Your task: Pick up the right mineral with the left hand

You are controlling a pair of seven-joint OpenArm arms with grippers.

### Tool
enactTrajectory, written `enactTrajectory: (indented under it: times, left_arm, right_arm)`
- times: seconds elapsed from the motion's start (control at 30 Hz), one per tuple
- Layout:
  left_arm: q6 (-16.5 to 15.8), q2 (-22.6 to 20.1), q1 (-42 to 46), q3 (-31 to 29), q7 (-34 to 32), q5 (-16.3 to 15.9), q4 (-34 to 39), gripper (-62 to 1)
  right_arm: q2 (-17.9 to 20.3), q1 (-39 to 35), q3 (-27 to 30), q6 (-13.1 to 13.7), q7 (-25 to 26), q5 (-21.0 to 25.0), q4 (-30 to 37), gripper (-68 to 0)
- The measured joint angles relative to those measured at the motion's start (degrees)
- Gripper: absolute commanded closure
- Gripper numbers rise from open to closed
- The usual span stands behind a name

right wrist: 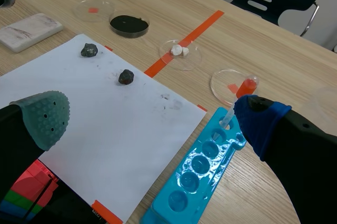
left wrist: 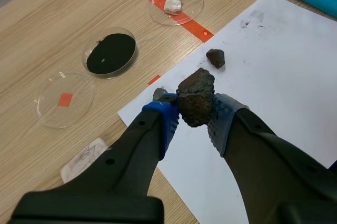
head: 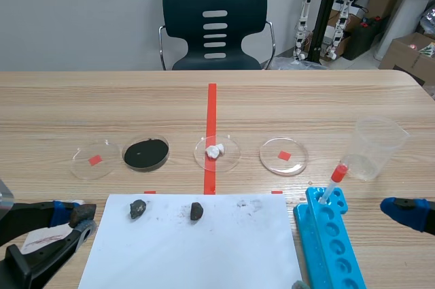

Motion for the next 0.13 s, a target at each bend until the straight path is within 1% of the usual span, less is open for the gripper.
enactTrajectory:
  times: [0.13]
  left_arm:
    - [0.00,0.00,0.00,0.00,0.00,0.00,0.00,-7.0]
  right_arm:
    - [0.00,0.00,0.00,0.00,0.00,0.00,0.00,-67.9]
